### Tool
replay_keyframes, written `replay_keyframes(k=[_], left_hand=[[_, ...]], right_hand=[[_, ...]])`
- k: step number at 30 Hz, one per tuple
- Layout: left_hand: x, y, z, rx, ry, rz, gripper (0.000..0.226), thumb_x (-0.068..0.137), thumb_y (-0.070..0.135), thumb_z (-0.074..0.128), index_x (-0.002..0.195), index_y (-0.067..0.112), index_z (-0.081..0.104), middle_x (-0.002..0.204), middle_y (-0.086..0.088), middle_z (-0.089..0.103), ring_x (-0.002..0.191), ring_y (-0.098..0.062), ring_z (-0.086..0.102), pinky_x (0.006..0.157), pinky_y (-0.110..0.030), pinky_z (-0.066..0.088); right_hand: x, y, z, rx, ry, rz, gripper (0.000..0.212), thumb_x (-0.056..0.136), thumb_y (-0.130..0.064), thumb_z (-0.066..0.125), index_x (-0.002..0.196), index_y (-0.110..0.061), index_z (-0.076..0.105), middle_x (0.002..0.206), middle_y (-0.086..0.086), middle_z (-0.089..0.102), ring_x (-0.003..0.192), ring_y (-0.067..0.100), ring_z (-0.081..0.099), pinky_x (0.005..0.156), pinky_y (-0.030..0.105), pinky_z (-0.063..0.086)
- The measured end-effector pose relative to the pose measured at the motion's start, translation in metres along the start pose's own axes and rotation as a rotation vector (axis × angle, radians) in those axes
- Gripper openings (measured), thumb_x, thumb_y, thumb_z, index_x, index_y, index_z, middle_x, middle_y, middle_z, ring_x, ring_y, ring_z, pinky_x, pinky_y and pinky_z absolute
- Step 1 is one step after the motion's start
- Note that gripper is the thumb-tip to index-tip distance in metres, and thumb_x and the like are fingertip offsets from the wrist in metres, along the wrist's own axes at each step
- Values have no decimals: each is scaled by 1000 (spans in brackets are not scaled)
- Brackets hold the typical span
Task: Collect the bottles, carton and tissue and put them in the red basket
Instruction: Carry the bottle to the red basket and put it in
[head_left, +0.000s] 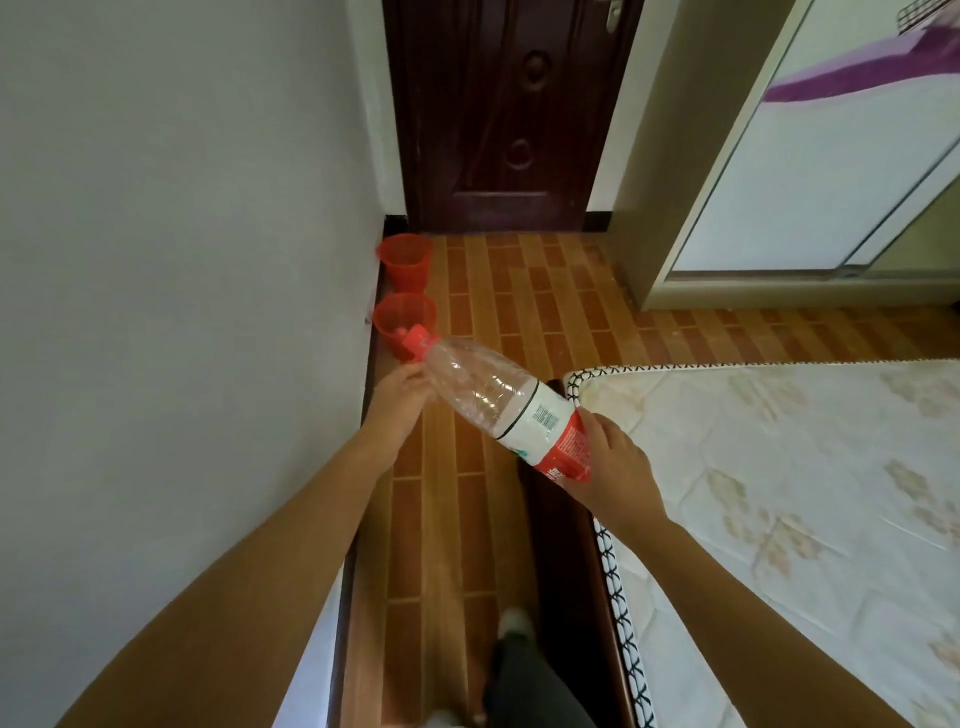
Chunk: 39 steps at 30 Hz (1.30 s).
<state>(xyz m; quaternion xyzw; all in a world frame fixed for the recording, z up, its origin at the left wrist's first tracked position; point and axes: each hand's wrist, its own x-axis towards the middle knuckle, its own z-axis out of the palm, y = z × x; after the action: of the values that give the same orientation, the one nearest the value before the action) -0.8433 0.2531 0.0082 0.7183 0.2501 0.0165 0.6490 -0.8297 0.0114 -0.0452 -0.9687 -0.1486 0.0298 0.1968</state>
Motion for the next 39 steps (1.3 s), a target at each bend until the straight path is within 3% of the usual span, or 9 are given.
replay_keyframes(k=[4, 10, 14, 19, 23, 32, 36, 39], left_hand=[[62, 17, 7, 7, -17, 8, 36, 89, 8, 55, 125, 11, 53, 102, 2, 60, 84, -3, 56, 68, -14, 40], [184, 64, 27, 32, 0, 25, 34, 90, 8, 52, 124, 9, 55, 106, -3, 63, 88, -9, 58, 69, -16, 41], [256, 102, 47, 17, 5, 50, 31, 89, 11, 53, 120, 13, 58, 94, 4, 64, 87, -8, 58, 71, -18, 43], [332, 126, 63, 14, 15, 32, 33, 89, 20, 55, 122, 19, 57, 112, 0, 64, 103, -15, 60, 75, -22, 44], [389, 148, 78, -25, -11, 45, 22, 91, 16, 53, 113, 17, 58, 100, 6, 64, 93, -8, 60, 70, -17, 40], [561, 197, 91, 5, -51, 60, 29, 89, 9, 52, 117, 14, 57, 101, 0, 63, 96, -14, 58, 74, -20, 42], [635, 229, 93, -6, -95, 70, 25, 90, 10, 53, 114, 17, 57, 94, 3, 63, 85, -6, 58, 70, -16, 41], [681, 248, 98, 2, -125, 69, 31, 90, 9, 53, 120, 9, 57, 105, -3, 62, 90, -10, 58, 67, -14, 40]], right_hand=[[70, 6, 5, -4, -25, 1, 93, 67, -53, 71, 139, -24, 20, 140, 5, 41, 129, 24, 41, 104, 49, 40], [199, 18, -6, 44, -28, -6, 93, 69, -49, 72, 141, -23, 19, 141, 5, 39, 130, 24, 38, 106, 50, 36], [283, 30, -22, 53, -36, -14, 94, 69, -50, 72, 141, -24, 18, 141, 4, 39, 130, 24, 39, 105, 50, 38], [369, 42, -39, 22, -57, -21, 94, 70, -48, 71, 142, -24, 15, 143, 4, 36, 132, 23, 35, 109, 49, 32], [429, 49, -42, 6, -67, -9, 93, 73, -46, 70, 143, -25, 13, 145, 4, 33, 133, 24, 34, 110, 48, 30], [588, 48, -33, 35, -47, 100, 93, 73, -47, 70, 142, -27, 12, 144, 4, 34, 132, 25, 36, 107, 52, 34], [660, 41, -33, 29, -25, 128, 94, 71, -51, 69, 142, -25, 13, 145, 6, 33, 133, 26, 34, 107, 53, 34], [703, 42, -33, 7, -10, 152, 94, 71, -50, 70, 142, -23, 15, 145, 7, 35, 132, 27, 36, 107, 52, 34]])
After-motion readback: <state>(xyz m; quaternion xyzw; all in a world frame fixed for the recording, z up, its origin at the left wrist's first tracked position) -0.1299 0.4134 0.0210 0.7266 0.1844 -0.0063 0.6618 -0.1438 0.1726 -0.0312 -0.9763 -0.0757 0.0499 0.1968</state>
